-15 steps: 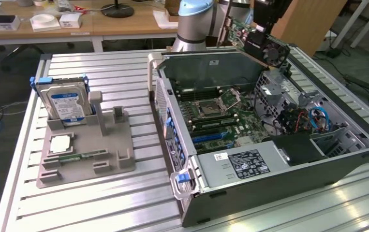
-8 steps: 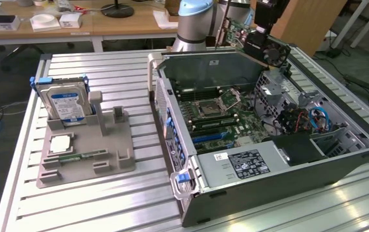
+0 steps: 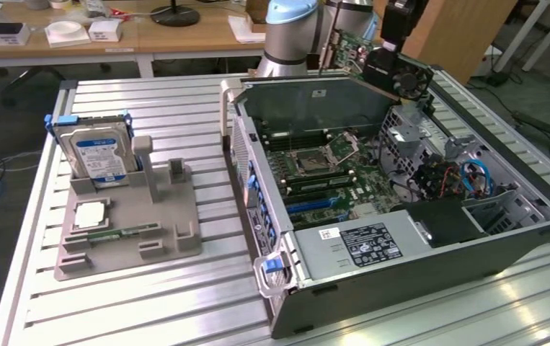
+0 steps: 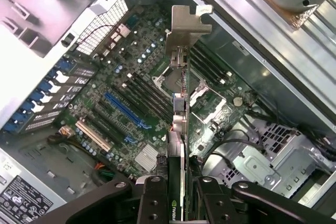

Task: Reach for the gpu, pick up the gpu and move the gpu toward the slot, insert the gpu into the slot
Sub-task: 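Insert the gpu into the slot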

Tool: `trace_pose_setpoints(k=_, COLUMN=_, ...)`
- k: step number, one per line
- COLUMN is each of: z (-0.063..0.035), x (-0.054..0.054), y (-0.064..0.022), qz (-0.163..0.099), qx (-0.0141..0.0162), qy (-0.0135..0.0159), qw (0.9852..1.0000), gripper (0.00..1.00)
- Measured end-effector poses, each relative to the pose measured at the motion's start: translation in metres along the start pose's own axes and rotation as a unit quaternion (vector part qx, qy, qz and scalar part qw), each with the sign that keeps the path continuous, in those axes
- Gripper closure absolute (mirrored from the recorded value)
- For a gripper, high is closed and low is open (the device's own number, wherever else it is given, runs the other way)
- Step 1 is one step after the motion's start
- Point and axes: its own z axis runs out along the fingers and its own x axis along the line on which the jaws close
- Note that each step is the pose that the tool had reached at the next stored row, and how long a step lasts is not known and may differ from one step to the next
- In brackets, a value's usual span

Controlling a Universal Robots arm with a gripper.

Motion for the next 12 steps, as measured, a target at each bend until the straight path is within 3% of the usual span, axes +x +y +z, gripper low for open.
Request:
trace_pose_setpoints(k=6, z=0.0019, x=0.0001, y=-0.0001, qz=-0.039, qx=-0.0006, qy=0.0008, qw=0.9992, gripper=0.74)
trace_pose_setpoints(k=12, z=0.0053, x=0.0002, y=-0.0002, qz=-0.094, qx=-0.0015, qy=0.0019, qw=0.9956, gripper=0.74)
